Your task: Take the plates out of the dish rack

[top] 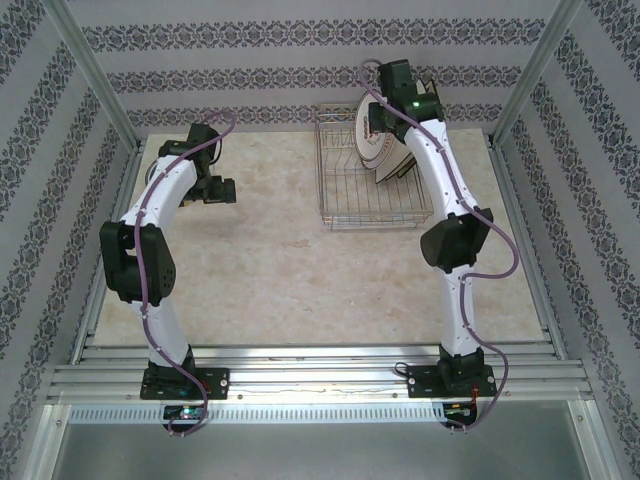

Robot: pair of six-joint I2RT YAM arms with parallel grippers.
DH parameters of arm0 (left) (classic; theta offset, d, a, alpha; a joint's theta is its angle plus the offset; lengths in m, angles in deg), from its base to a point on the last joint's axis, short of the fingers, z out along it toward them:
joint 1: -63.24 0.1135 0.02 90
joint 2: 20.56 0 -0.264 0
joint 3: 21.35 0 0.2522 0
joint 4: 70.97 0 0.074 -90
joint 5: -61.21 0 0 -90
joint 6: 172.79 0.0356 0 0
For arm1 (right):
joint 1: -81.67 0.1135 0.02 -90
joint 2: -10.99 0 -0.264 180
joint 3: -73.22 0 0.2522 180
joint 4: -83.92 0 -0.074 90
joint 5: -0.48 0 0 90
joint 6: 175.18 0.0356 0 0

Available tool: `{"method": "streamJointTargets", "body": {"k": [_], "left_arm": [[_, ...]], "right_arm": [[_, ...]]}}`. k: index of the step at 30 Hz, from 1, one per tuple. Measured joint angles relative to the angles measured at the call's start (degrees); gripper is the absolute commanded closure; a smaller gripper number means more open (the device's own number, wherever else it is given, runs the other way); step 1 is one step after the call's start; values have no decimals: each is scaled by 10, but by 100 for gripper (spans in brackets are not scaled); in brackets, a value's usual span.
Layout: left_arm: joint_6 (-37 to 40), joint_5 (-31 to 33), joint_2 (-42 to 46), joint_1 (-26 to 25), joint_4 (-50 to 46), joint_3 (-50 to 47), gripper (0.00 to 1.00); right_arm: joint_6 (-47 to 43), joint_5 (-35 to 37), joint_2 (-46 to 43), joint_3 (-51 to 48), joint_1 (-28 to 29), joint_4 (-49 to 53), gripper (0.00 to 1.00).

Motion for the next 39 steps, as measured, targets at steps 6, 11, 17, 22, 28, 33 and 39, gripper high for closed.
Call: {"method": "streamJointTargets", "body": {"k": [6, 11, 17, 22, 28, 33, 39], "left_arm": [[0, 0, 0, 0, 0, 5, 0], [0, 0, 0, 0, 0, 7, 0], [0, -1, 0, 0, 0, 7, 0], [0, -15, 0, 0, 0, 7, 0], [0, -31, 0, 0, 2, 7, 0], [0, -55, 0, 0, 9, 6, 0], [2, -169, 28, 0, 85, -56, 0]], "right_arm": [[16, -94, -46, -49, -8, -5, 100], [57, -260, -104, -176, -34, -62, 100], [132, -444, -155, -349, -66, -193, 100], [186, -532, -204, -505, -68, -318, 100], [233, -576, -238, -621, -64, -418, 100], [246, -581, -242, -651, -64, -457, 100], [252, -581, -242, -657, -64, -473, 100]]}}
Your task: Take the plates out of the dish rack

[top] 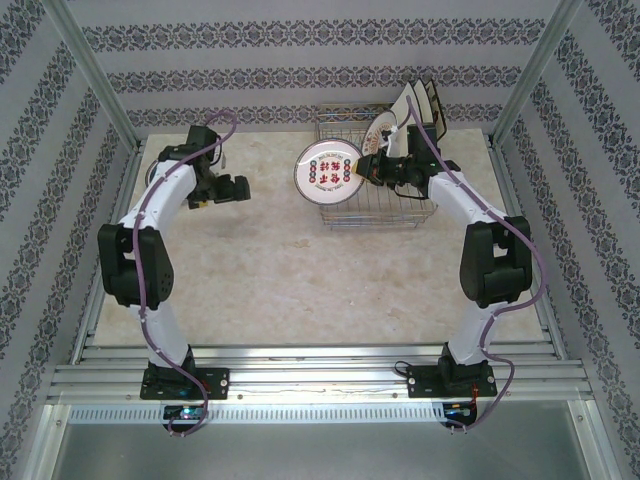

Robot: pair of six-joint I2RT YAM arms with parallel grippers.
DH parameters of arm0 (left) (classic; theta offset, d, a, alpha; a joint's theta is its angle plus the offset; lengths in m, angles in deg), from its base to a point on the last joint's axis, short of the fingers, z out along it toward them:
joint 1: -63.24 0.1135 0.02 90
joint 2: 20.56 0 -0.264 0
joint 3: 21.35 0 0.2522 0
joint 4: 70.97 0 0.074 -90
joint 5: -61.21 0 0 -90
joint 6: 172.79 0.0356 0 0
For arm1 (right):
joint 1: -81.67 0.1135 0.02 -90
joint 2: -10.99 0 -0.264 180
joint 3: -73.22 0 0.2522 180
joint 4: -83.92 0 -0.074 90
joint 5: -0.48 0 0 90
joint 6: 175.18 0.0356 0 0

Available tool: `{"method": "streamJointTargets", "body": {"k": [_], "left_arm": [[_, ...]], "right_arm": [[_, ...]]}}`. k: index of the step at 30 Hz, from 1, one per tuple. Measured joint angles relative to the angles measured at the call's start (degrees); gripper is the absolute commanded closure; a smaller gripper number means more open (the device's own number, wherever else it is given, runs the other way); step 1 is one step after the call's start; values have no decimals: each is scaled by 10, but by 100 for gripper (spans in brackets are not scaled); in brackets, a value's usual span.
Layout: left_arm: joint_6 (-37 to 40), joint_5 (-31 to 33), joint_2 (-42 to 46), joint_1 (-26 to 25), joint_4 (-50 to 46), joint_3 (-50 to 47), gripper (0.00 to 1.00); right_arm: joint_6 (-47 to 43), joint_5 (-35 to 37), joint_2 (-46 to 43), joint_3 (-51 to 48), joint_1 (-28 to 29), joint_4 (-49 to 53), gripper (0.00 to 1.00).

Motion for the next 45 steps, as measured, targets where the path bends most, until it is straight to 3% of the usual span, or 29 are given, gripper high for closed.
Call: {"method": "streamJointTargets", "body": {"k": [8, 12, 18, 32, 38, 45], "left_arm": [[-36, -251, 90, 0, 202, -125, 0], [-61, -304, 93, -8, 277, -144, 0], [-67, -314, 68, -43, 307, -146, 7], [-73, -297, 44, -48, 310, -139, 56], [-74, -283, 40, -48, 310, -136, 65], [-75, -275, 40, -48, 310, -134, 65]], "right_arm": [[9, 0, 17, 17, 19, -2, 100], [10, 0, 36, 42, 34, -1, 100], [14, -9, 75, 95, 58, 1, 100], [22, -27, 111, 122, 80, 4, 100], [21, -32, 112, 122, 80, 3, 100], [21, -36, 114, 123, 80, 3, 100]]}}
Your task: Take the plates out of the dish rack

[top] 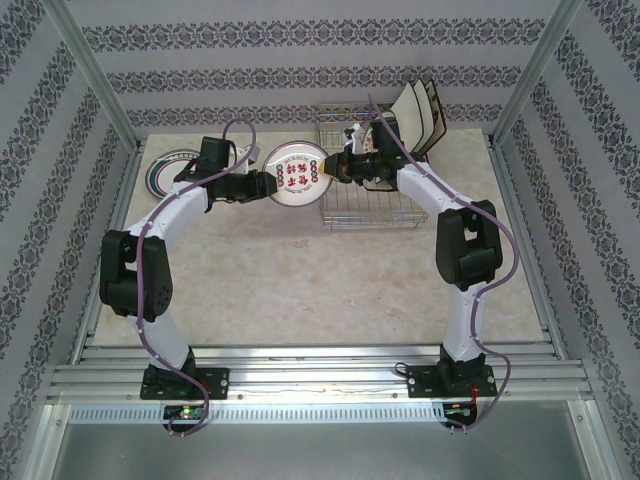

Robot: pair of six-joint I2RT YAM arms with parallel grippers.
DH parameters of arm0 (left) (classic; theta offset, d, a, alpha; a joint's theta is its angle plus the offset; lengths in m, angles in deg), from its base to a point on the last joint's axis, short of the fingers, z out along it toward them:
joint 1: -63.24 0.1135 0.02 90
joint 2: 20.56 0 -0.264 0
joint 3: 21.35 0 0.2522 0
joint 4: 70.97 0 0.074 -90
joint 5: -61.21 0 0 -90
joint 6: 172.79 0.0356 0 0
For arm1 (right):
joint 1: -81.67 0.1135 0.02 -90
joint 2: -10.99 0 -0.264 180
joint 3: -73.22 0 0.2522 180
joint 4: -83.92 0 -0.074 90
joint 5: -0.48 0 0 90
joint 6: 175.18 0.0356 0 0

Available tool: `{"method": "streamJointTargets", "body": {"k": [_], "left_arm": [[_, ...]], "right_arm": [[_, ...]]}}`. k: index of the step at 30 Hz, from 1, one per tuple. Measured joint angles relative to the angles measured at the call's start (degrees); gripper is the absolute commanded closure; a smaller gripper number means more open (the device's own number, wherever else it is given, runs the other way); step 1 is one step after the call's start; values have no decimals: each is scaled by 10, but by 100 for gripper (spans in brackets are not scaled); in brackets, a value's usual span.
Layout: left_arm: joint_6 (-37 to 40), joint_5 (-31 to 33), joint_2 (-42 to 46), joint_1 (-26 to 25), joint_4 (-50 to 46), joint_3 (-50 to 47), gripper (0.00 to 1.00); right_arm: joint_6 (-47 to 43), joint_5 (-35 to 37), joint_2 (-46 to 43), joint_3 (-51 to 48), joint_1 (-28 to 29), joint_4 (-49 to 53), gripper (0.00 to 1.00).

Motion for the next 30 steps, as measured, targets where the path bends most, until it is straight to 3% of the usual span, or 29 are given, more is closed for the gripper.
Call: {"method": "streamJointTargets", "body": {"k": [9, 16, 18, 23, 26, 29, 30], "left_arm": [[-5, 5, 0, 9, 0, 3, 67], [-31, -28, 0, 23, 2, 5, 93], [-36, -33, 0, 26, 3, 5, 99], [-45, -46, 0, 26, 26, 5, 100], [-47, -52, 0, 25, 40, 4, 100], [-51, -50, 0, 25, 52, 4, 100], [-53, -48, 0, 25, 54, 4, 100]], "right_arm": [[-4, -10, 1, 0, 10, 1, 100], [-15, -9, 4, 0, 9, 0, 99], [-16, -11, 7, 0, 9, -1, 92], [-26, 1, 8, 4, 10, 18, 71], [-32, 9, 9, 7, 13, 35, 42], [-42, 11, 9, 17, 19, 49, 2], [-45, 11, 9, 21, 21, 53, 2]]}}
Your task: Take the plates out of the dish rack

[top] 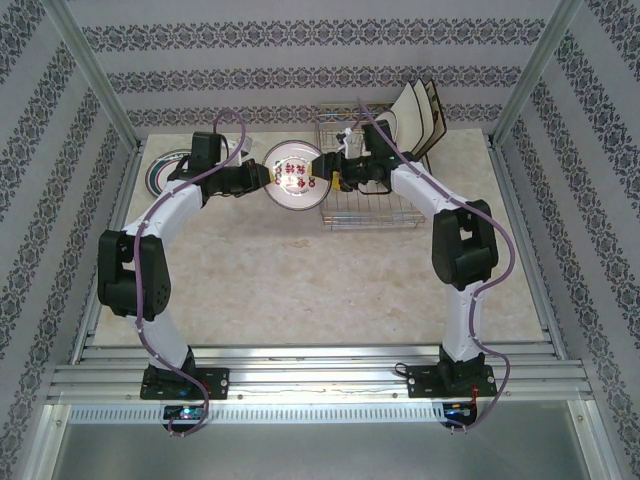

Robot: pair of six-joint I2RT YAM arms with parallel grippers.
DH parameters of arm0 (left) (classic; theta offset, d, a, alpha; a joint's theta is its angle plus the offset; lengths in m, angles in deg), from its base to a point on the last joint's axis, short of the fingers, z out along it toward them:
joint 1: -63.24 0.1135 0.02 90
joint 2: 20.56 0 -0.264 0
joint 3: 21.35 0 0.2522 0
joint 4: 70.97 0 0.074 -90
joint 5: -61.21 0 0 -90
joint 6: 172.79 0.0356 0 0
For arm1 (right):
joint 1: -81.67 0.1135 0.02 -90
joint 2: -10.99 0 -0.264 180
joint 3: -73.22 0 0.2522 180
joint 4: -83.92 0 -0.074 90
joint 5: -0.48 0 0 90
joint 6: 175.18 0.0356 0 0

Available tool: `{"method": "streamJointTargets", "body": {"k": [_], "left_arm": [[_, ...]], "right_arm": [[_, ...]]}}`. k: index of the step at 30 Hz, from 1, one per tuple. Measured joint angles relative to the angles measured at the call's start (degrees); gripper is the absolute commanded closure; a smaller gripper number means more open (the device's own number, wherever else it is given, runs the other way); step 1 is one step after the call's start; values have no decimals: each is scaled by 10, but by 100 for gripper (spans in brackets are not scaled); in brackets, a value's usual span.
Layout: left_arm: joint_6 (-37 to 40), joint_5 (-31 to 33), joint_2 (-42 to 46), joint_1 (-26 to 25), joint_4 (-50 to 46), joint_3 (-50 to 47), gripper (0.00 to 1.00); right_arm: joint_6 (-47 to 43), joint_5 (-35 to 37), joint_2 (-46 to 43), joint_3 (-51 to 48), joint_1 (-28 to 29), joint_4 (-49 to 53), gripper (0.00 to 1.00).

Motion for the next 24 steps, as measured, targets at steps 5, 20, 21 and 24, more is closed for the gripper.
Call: {"method": "streamJointTargets", "body": {"k": [5, 20, 21, 24], "left_arm": [[-20, 1, 0, 4, 27, -12, 100], [-122, 9, 18, 90, 153, -122, 100], [-131, 11, 20, 96, 163, -130, 100], [-159, 14, 23, 119, 193, -150, 100]], "right_arm": [[-16, 9, -3, 12, 0, 22, 2], [-163, 329, -59, 108, -37, 294, 2], [-171, 358, -60, 116, -37, 312, 2], [-198, 443, -67, 124, -38, 364, 2]]}}
